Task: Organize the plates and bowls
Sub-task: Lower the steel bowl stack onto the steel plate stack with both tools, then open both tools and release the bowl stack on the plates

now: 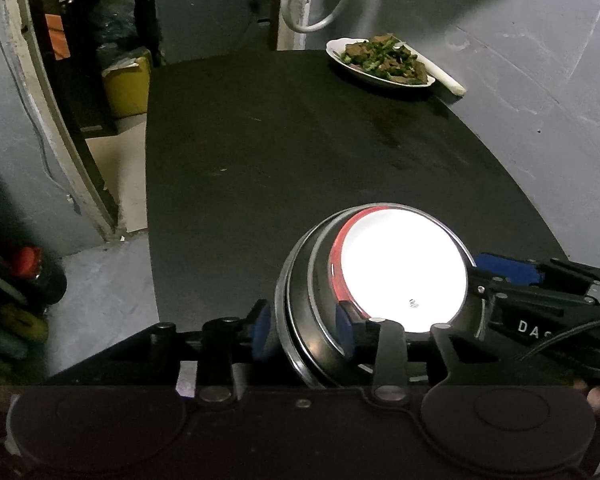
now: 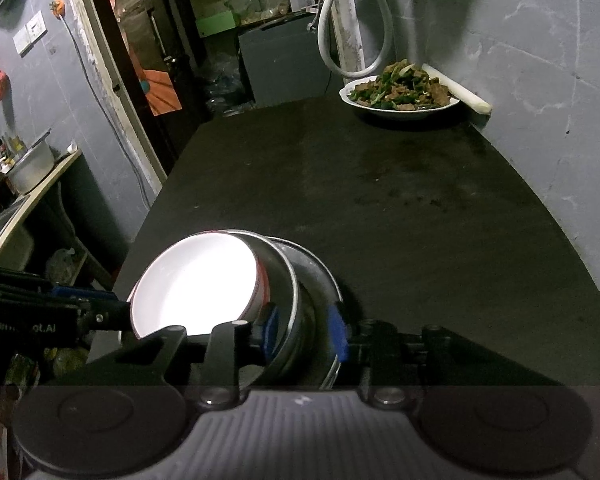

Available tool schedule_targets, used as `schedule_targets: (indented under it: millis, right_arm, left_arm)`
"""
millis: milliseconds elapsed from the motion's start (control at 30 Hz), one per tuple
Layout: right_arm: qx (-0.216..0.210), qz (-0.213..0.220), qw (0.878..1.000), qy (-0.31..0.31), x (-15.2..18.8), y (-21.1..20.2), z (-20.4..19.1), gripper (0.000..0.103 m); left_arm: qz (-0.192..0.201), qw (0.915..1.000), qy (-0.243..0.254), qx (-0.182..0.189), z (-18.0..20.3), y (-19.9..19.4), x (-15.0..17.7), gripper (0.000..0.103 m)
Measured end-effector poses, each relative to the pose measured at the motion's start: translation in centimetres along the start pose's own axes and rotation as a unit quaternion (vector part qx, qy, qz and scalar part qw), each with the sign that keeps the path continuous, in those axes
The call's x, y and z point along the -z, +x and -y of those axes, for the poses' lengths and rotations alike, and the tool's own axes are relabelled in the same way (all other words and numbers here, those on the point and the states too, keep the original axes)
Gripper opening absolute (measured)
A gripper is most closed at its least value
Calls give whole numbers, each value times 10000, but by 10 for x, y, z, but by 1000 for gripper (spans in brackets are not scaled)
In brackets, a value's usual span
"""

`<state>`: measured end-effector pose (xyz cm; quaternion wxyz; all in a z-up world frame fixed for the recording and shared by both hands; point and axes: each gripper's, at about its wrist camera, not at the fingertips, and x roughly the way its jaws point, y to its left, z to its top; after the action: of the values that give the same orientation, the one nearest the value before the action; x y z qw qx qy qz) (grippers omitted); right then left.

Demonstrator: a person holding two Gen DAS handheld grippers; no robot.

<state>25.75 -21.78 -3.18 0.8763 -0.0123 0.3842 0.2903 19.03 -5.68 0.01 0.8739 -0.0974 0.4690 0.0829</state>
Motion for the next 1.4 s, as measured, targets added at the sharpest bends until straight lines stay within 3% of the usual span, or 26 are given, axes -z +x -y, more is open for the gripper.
schedule_targets:
  millis: [167, 367, 533, 633, 967, 1100, 1400]
  right_arm:
    - [53, 63, 9999, 75, -1, -4, 4, 51]
    - [78, 87, 9999, 57, 0, -7, 6, 56]
    - [92, 140, 9998, 60, 2, -11, 8, 63]
    - [101, 191, 9998, 48, 3, -15, 10, 68]
    - [131, 282, 9994, 173, 6, -20, 11, 72]
    - [143, 343, 9990, 248, 7, -22, 13, 76]
    - [88, 453, 9986, 248, 6, -26, 14, 86]
  left_arm:
    - [48, 10000, 20, -66, -1, -2, 1, 44]
    - [156, 9996, 42, -223, 0, -4, 2, 53]
    - [320, 9985, 99, -444, -1, -7, 4, 70]
    - [346, 9982, 109, -470, -1, -7, 4, 72]
    - [375, 9979, 125, -512, -2, -8, 5, 79]
    - [490, 9979, 58, -413, -4, -12, 7, 92]
    - [562, 9974, 104, -450, -1, -14, 8, 96]
